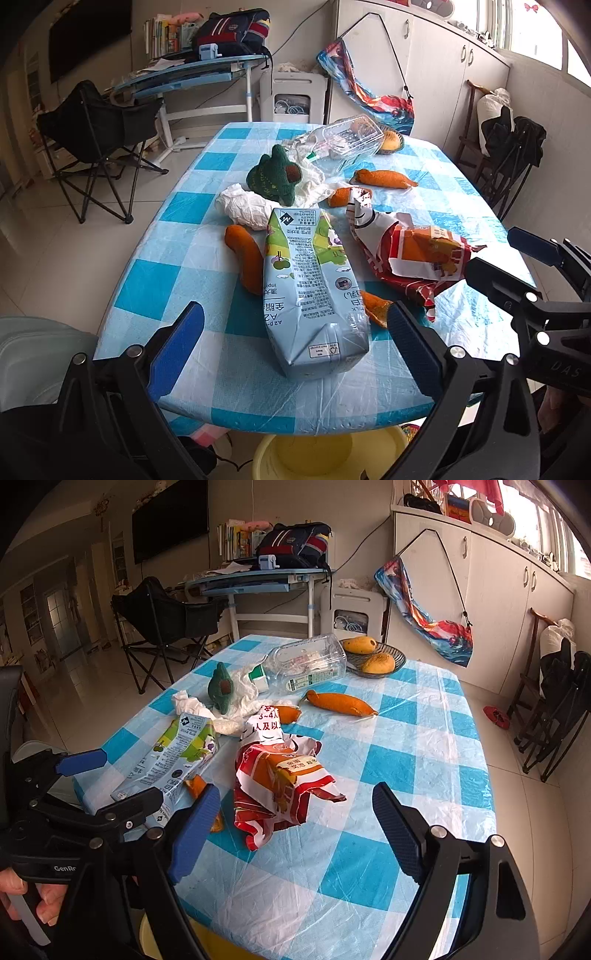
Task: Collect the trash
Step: 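Grasp the milk carton with the left gripper while the right gripper grasps the red wrapper, then carry carton and wrapper to the yellow basin and open both grippers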
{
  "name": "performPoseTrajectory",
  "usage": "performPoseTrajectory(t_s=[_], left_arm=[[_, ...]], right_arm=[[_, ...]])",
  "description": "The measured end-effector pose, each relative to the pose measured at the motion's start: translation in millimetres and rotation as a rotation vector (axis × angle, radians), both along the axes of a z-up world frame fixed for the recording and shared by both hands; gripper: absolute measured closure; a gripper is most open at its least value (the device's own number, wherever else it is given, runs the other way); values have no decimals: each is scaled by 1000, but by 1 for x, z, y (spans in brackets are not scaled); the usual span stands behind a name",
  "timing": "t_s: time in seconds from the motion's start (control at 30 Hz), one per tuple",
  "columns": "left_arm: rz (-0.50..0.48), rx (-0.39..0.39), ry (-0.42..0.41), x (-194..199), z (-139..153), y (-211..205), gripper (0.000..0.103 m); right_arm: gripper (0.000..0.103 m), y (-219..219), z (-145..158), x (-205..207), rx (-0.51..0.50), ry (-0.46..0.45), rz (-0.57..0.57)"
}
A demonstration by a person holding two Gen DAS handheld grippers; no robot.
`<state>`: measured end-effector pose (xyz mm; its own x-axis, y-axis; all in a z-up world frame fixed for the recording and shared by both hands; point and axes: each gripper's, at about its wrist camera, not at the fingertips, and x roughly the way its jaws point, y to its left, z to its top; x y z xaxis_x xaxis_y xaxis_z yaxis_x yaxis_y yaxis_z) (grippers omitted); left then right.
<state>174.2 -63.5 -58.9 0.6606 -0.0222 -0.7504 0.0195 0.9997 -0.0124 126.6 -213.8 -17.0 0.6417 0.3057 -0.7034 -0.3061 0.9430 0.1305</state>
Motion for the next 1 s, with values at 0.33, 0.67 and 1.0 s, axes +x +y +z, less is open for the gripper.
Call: performPoseTrajectory(t_s=[0.33,0.67,1.0], left_arm=[[37,-90,59,25,-15,35,30],[4,-92,-4,23,-6,31,50],[20,-186,-130,-21,24,50,50]], right_arm=[[76,-8,-33,35,206,209,-1],[93,-3,-16,29,195,105,24],[98,-9,13,0,160,-68,11]])
